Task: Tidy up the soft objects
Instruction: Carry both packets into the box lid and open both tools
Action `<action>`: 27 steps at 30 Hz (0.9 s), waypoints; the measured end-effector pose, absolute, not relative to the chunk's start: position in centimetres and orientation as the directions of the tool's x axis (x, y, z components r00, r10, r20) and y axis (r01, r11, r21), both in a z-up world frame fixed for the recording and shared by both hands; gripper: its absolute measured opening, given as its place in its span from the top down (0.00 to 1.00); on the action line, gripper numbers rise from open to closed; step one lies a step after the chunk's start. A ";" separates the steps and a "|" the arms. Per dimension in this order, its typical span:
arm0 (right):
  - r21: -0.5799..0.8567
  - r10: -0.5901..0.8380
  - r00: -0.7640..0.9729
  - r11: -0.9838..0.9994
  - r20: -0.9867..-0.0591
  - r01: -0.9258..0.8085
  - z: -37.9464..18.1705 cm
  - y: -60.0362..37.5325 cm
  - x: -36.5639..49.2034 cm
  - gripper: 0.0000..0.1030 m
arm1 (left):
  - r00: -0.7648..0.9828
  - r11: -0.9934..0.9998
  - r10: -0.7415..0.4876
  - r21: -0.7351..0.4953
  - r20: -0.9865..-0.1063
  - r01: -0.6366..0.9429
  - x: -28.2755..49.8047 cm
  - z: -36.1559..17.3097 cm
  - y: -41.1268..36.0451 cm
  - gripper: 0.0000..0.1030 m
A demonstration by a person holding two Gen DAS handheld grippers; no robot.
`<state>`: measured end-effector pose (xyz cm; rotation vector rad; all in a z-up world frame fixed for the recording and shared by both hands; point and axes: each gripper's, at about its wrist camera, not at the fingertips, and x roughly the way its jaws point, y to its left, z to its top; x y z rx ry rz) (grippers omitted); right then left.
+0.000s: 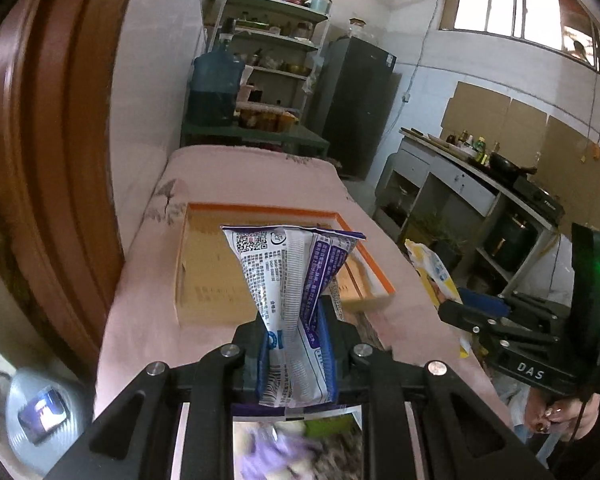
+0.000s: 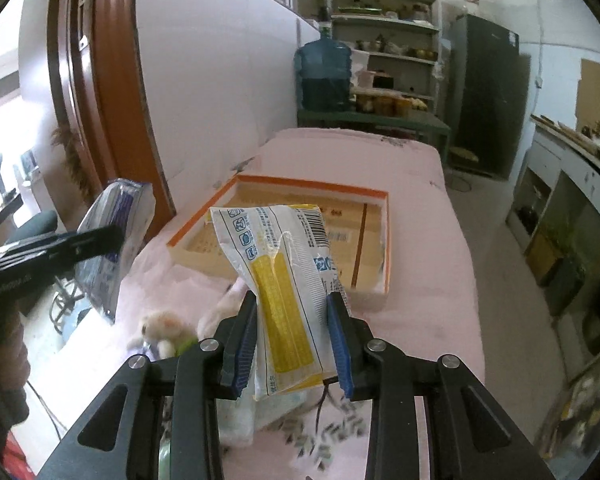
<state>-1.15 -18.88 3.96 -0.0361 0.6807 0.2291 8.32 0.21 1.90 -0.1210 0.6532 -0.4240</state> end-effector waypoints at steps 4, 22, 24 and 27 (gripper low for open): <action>0.050 0.212 0.738 0.971 -0.640 -0.235 4.8 -19.0 2.3 0.67 | 0.692 0.909 -0.416 -0.246 -0.590 0.337 12.6 2.2 0.0 0.79; 0.015 0.155 0.665 0.977 -0.730 -0.211 1.8 -19.8 16.5 0.67 | 0.639 0.938 -0.346 -0.243 -0.687 0.247 26.6 -2.0 -1.9 0.79; 0.004 0.141 0.655 0.978 -0.742 -0.207 1.0 -19.7 17.9 0.67 | 0.629 0.942 -0.334 -0.233 -0.703 0.240 27.9 -2.8 -2.2 0.79; -0.010 0.120 0.639 0.980 -0.760 -0.197 -0.3 -19.6 19.8 0.67 | 0.605 0.944 -0.329 -0.233 -0.726 0.234 29.2 -4.3 -2.7 0.79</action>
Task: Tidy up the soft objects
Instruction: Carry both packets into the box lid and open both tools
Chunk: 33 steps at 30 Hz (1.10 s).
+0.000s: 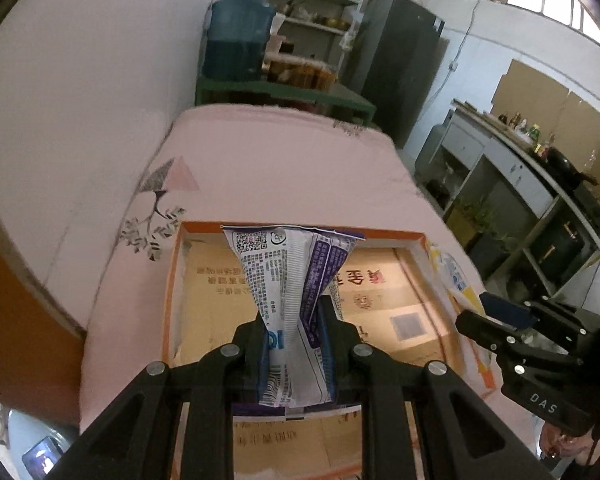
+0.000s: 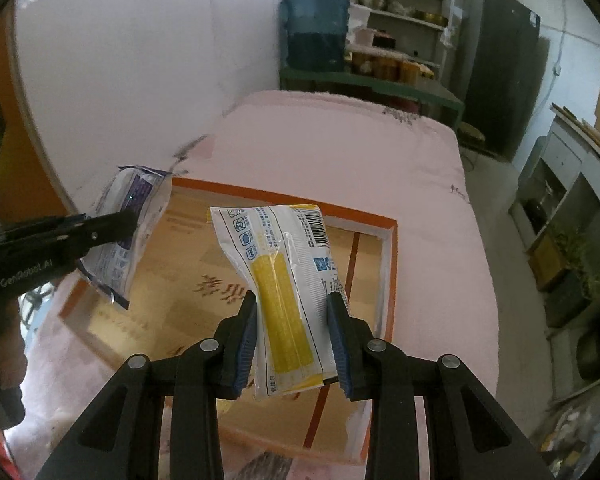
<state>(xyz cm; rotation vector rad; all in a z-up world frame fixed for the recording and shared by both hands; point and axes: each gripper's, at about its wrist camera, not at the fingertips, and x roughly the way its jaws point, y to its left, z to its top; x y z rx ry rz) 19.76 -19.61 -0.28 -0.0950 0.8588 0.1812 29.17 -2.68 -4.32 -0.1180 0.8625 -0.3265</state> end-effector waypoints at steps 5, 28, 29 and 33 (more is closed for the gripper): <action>-0.010 0.103 0.603 0.983 -0.791 -0.181 -2.4 -19.6 22.7 0.67 | 0.571 0.944 -0.328 -0.235 -0.753 0.233 31.1 -6.0 -3.4 0.79; 0.024 0.129 0.579 0.982 -0.805 -0.185 -5.7 -19.5 25.0 0.53 | 0.467 0.943 -0.334 -0.286 -0.819 0.172 35.0 -10.6 -2.7 0.43; 0.030 0.132 0.580 0.983 -0.804 -0.182 -5.7 -19.6 24.9 0.52 | 0.465 0.937 -0.348 -0.307 -0.814 0.165 34.9 -10.5 -2.5 0.42; 0.041 0.131 0.588 0.986 -0.798 -0.164 -5.6 -19.9 24.7 0.44 | 0.495 0.929 -0.368 -0.333 -0.787 0.161 34.3 -9.5 -2.3 0.36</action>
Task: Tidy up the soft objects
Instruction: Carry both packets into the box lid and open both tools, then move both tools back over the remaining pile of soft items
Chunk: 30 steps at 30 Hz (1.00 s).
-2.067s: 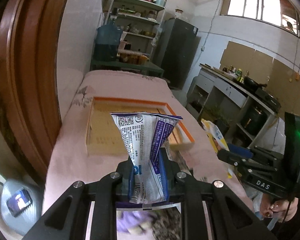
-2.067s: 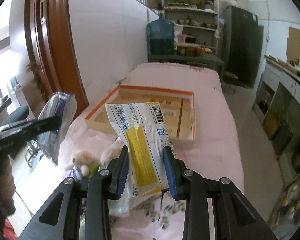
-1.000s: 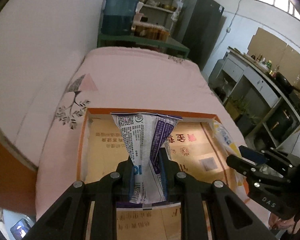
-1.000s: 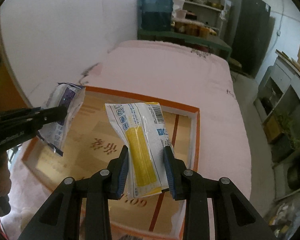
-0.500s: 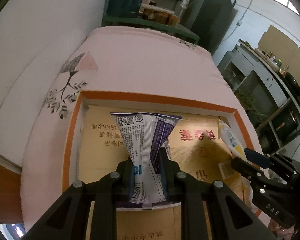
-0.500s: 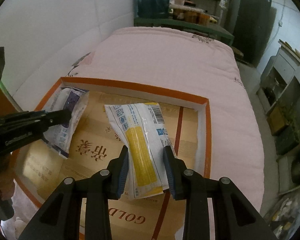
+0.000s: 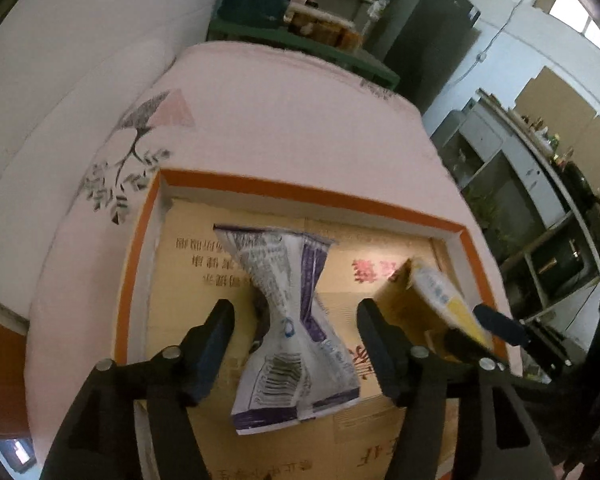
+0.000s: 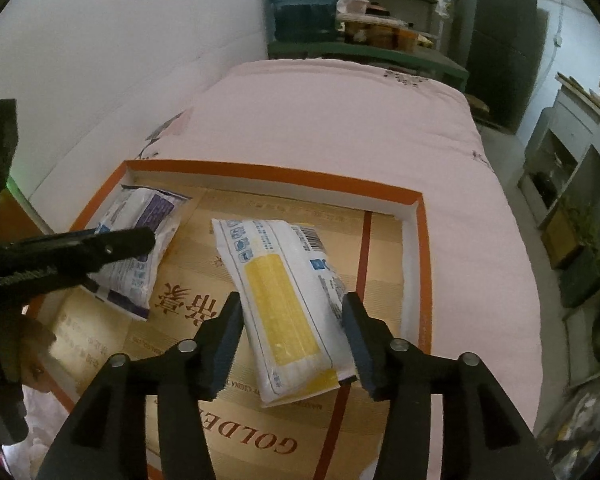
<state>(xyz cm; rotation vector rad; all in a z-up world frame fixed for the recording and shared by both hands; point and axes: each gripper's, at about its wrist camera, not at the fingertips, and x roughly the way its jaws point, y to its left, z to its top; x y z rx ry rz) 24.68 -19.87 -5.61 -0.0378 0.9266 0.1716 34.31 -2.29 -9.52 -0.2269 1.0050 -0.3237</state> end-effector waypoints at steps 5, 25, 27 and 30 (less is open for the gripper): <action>0.052 0.141 0.620 0.986 -0.772 -0.160 -4.8 -20.1 23.7 0.37 | 0.581 0.929 -0.369 -0.314 -0.726 0.197 32.8 -7.6 -2.1 0.36; 0.103 0.198 0.695 0.979 -0.691 -0.177 0.3 -19.3 14.7 0.36 | 0.712 0.944 -0.331 -0.227 -0.620 0.241 24.5 -1.8 -2.4 0.36; 0.098 0.198 0.700 0.979 -0.686 -0.181 0.6 -19.1 13.6 0.36 | 0.723 0.943 -0.334 -0.223 -0.605 0.249 23.3 -1.0 -2.5 0.36; 0.101 0.201 0.706 0.978 -0.679 -0.181 1.1 -18.9 12.2 0.36 | 0.729 0.943 -0.332 -0.221 -0.599 0.248 22.0 -0.2 -2.5 0.36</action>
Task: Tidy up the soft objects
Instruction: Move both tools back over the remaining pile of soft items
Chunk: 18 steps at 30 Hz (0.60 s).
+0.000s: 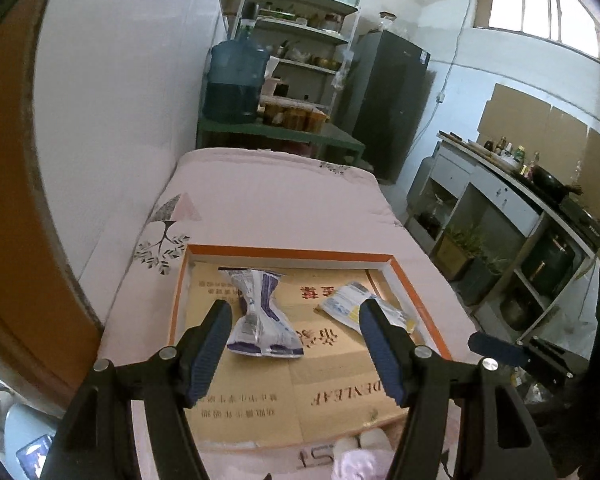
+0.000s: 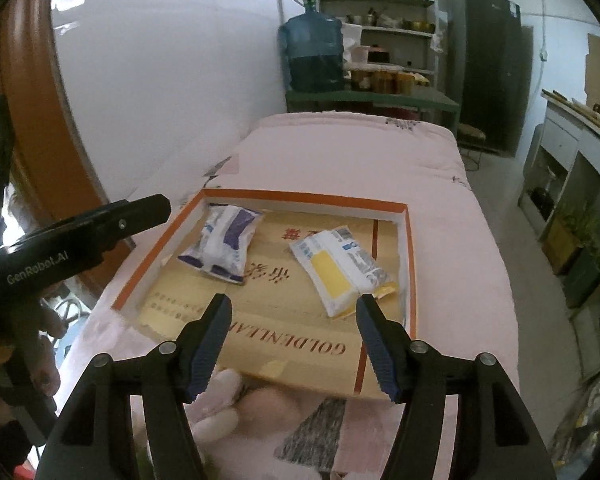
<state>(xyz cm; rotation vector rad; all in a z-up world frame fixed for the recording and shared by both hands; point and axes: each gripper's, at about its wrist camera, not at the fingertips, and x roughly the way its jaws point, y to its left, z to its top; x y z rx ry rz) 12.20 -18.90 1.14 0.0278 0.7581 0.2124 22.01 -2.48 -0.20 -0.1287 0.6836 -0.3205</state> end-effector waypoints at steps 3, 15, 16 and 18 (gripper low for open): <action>0.116 0.211 0.711 0.977 -0.671 -0.180 1.7 -18.8 10.9 0.36 | 0.742 0.945 -0.327 -0.211 -0.586 0.250 20.5 0.4 -2.3 0.36; 0.130 0.233 0.729 0.972 -0.644 -0.196 3.1 -18.2 5.6 0.36 | 0.762 0.951 -0.309 -0.206 -0.569 0.231 15.7 1.0 -1.4 0.36; 0.127 0.232 0.734 0.972 -0.638 -0.197 3.2 -18.1 5.1 0.36 | 0.768 0.952 -0.304 -0.203 -0.563 0.228 15.2 1.2 -1.3 0.36; 0.123 0.231 0.742 0.972 -0.630 -0.198 3.4 -17.9 4.4 0.36 | 0.785 0.956 -0.292 -0.195 -0.546 0.220 14.1 1.4 -1.0 0.36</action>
